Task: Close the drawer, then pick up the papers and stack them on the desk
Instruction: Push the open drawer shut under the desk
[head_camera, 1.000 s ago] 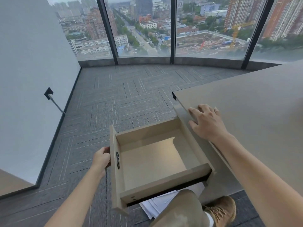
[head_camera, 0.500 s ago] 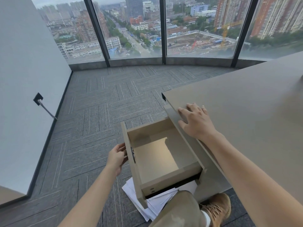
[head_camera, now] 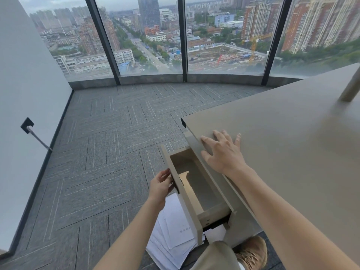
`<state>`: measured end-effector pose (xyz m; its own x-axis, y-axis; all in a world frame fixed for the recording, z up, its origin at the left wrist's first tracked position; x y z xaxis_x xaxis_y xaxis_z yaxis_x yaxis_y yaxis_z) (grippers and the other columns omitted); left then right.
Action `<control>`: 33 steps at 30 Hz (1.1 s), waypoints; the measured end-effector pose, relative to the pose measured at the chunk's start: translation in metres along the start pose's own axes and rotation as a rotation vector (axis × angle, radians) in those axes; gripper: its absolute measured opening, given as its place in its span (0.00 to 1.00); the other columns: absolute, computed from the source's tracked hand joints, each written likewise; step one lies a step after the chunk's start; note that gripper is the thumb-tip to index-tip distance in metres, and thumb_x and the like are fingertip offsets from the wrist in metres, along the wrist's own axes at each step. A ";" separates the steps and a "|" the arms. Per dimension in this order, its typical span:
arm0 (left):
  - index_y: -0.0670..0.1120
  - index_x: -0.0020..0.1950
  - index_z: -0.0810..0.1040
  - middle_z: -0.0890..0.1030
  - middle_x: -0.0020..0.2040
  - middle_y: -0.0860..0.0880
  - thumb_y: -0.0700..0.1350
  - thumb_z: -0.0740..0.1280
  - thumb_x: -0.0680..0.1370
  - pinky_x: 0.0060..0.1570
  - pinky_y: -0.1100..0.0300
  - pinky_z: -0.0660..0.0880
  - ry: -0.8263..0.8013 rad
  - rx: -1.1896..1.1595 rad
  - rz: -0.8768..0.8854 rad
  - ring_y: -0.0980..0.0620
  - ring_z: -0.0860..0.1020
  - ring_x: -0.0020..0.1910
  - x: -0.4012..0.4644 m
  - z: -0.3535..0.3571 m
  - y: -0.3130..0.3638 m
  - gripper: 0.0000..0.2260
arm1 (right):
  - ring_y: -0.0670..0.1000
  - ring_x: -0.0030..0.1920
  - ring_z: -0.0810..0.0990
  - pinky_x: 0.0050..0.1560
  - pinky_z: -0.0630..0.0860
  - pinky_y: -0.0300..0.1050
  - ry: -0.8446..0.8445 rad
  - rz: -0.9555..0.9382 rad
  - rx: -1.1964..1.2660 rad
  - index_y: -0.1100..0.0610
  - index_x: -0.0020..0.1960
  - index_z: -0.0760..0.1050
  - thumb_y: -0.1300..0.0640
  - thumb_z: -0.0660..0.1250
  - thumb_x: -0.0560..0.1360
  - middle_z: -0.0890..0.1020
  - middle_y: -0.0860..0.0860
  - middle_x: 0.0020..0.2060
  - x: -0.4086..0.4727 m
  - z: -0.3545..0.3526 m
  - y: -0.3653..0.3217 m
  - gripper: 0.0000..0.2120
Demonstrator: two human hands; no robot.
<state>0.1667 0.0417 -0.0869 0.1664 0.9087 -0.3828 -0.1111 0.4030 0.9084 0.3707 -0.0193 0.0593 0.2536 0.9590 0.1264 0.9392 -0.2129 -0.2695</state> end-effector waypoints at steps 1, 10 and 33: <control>0.38 0.67 0.74 0.80 0.63 0.38 0.33 0.62 0.80 0.63 0.44 0.75 -0.006 -0.006 -0.001 0.39 0.79 0.61 0.001 0.006 0.000 0.15 | 0.60 0.79 0.53 0.74 0.42 0.72 0.000 -0.001 0.003 0.41 0.74 0.64 0.42 0.59 0.77 0.61 0.57 0.78 0.000 0.000 0.000 0.26; 0.38 0.64 0.76 0.80 0.62 0.38 0.36 0.68 0.78 0.60 0.47 0.78 -0.097 -0.107 -0.018 0.41 0.81 0.59 0.016 0.052 -0.006 0.15 | 0.60 0.79 0.54 0.75 0.43 0.71 0.031 -0.008 0.016 0.42 0.74 0.65 0.44 0.61 0.76 0.63 0.57 0.77 0.001 -0.001 0.001 0.26; 0.39 0.66 0.74 0.79 0.63 0.40 0.36 0.64 0.80 0.59 0.53 0.78 -0.148 -0.135 -0.065 0.48 0.79 0.54 0.034 0.102 -0.022 0.14 | 0.60 0.77 0.56 0.75 0.45 0.71 0.064 0.014 0.028 0.42 0.69 0.68 0.45 0.62 0.74 0.66 0.56 0.74 0.003 0.000 -0.001 0.23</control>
<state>0.2745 0.0527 -0.1030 0.3181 0.8587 -0.4019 -0.2239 0.4799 0.8483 0.3704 -0.0157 0.0600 0.2822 0.9418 0.1826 0.9288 -0.2205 -0.2980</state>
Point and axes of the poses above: each hand's wrist, its own x-axis towards the middle knuckle, its own z-axis out of the palm, y = z × x, the point moved 4 cm from there along x, towards the middle knuckle
